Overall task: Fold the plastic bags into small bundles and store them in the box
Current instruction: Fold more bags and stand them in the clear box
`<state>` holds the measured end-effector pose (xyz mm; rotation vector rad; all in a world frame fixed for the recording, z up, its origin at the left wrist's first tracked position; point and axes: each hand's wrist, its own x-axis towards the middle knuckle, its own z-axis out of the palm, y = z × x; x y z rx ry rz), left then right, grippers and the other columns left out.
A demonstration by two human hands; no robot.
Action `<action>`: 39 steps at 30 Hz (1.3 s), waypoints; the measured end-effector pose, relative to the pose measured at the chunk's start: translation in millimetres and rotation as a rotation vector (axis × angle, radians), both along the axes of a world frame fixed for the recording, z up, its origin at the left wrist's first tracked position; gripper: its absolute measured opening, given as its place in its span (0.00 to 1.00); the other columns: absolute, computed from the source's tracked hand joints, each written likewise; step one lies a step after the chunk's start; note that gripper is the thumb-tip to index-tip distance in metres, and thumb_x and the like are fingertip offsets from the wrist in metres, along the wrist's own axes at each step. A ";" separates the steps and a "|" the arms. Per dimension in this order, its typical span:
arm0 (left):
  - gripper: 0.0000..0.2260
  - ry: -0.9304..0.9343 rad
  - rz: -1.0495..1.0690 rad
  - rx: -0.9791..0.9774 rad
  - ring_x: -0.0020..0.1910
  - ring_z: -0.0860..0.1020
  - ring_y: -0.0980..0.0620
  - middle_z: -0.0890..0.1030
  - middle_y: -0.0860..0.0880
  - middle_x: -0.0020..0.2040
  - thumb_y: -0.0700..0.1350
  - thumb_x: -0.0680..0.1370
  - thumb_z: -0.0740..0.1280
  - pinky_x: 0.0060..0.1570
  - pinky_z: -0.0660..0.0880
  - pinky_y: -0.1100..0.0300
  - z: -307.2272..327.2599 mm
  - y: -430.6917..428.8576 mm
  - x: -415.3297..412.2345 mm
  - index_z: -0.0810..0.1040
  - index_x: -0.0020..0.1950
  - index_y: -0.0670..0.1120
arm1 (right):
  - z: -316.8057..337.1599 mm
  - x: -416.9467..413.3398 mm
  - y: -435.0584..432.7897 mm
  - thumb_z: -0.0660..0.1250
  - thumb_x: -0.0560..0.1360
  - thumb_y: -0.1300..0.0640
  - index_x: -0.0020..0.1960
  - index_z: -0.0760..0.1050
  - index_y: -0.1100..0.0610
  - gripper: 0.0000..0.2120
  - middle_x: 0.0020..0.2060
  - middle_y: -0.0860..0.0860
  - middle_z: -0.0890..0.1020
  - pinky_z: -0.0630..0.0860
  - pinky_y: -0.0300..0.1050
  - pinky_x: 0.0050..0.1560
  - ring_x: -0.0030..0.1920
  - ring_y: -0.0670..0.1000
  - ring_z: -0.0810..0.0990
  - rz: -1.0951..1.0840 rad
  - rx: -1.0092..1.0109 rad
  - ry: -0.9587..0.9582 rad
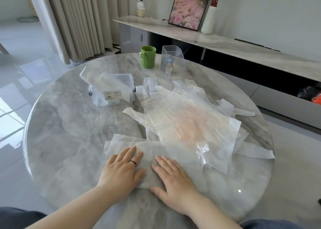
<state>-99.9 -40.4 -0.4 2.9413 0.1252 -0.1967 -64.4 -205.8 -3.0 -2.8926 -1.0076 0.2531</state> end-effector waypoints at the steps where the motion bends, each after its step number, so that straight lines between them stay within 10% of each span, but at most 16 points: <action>1: 0.59 -0.064 -0.010 0.005 0.75 0.53 0.57 0.52 0.53 0.76 0.70 0.52 0.14 0.67 0.44 0.63 -0.2 4.8 0.6 0.54 0.75 0.53 | 1.1 0.6 -0.3 0.36 0.78 0.40 0.46 0.81 0.43 0.34 0.51 0.40 0.83 0.68 0.36 0.61 0.52 0.40 0.82 -0.005 0.042 -0.024; 3: 0.48 -0.017 -0.028 0.063 0.68 0.69 0.54 0.65 0.51 0.71 0.67 0.68 0.22 0.63 0.51 0.61 15.7 14.5 5.3 0.70 0.69 0.50 | 4.6 0.8 -0.3 0.37 0.79 0.42 0.37 0.80 0.43 0.33 0.45 0.39 0.84 0.75 0.32 0.51 0.46 0.40 0.83 -0.046 0.172 -0.087; 8: 0.57 -0.036 -0.054 -0.002 0.76 0.44 0.55 0.45 0.57 0.75 0.74 0.51 0.19 0.64 0.32 0.62 -6.5 27.3 5.5 0.49 0.76 0.55 | 3.7 3.7 6.4 0.55 0.64 0.48 0.39 0.74 0.49 0.11 0.37 0.46 0.78 0.64 0.42 0.43 0.39 0.48 0.70 -0.072 0.217 -0.177; 11: 0.42 0.020 -0.093 0.120 0.69 0.69 0.52 0.69 0.52 0.69 0.68 0.71 0.29 0.64 0.49 0.60 8.4 29.9 11.2 0.72 0.67 0.54 | -7.6 6.5 3.3 0.54 0.69 0.47 0.52 0.72 0.49 0.16 0.51 0.51 0.81 0.60 0.45 0.60 0.52 0.51 0.69 -0.089 0.136 -0.211; 16: 0.56 -0.090 -0.119 0.111 0.75 0.43 0.55 0.40 0.57 0.70 0.71 0.52 0.15 0.63 0.26 0.63 -10.7 29.8 11.4 0.47 0.76 0.54 | -12.8 7.3 -3.5 0.34 0.80 0.46 0.61 0.65 0.48 0.24 0.57 0.47 0.81 0.48 0.42 0.68 0.62 0.47 0.75 -0.131 -0.084 -0.054; 19: 0.36 -0.051 -0.199 0.210 0.68 0.67 0.49 0.75 0.47 0.65 0.60 0.78 0.33 0.70 0.39 0.57 -3.2 24.1 9.7 0.77 0.62 0.49 | -12.2 9.0 -4.9 0.33 0.80 0.46 0.62 0.65 0.49 0.25 0.58 0.47 0.81 0.49 0.43 0.68 0.62 0.46 0.68 -0.150 -0.084 0.006; 25: 0.29 -0.040 -0.306 0.195 0.58 0.78 0.56 0.80 0.53 0.58 0.54 0.81 0.38 0.68 0.48 0.60 -17.6 8.8 6.6 0.79 0.59 0.53 | -15.8 12.7 -9.2 0.32 0.78 0.42 0.63 0.67 0.50 0.29 0.60 0.48 0.79 0.48 0.43 0.68 0.64 0.47 0.68 -0.171 -0.052 0.030; 29: 0.29 -0.076 -0.315 0.255 0.58 0.78 0.55 0.80 0.53 0.59 0.54 0.81 0.38 0.67 0.48 0.60 -18.8 9.0 7.1 0.79 0.59 0.53 | -8.2 21.8 -41.3 0.20 0.60 0.27 0.76 0.46 0.55 0.54 0.76 0.51 0.46 0.32 0.41 0.71 0.75 0.47 0.41 -0.321 0.019 -0.019; 31: 0.29 -0.067 -0.304 0.255 0.58 0.78 0.56 0.80 0.54 0.59 0.54 0.81 0.38 0.67 0.48 0.60 -19.4 8.5 7.2 0.79 0.59 0.53 | 2.9 23.6 -64.8 0.29 0.67 0.30 0.76 0.39 0.54 0.44 0.76 0.50 0.39 0.34 0.44 0.72 0.75 0.49 0.37 -0.478 -0.003 0.024; 36: 0.29 -0.079 -0.300 0.236 0.58 0.79 0.56 0.80 0.53 0.58 0.55 0.81 0.38 0.68 0.46 0.61 -17.7 9.7 3.8 0.78 0.59 0.53 | 12.1 23.4 -91.3 0.50 0.80 0.49 0.75 0.49 0.59 0.27 0.76 0.55 0.50 0.44 0.48 0.74 0.76 0.53 0.46 -0.787 0.065 -0.084; 39: 0.28 -0.081 -0.303 0.163 0.59 0.78 0.56 0.80 0.54 0.59 0.57 0.81 0.38 0.69 0.46 0.63 -9.9 11.4 -0.5 0.78 0.59 0.54 | 20.5 12.9 -76.9 0.57 0.74 0.51 0.62 0.73 0.62 0.22 0.63 0.58 0.75 0.60 0.48 0.71 0.67 0.53 0.66 -0.479 0.277 -0.327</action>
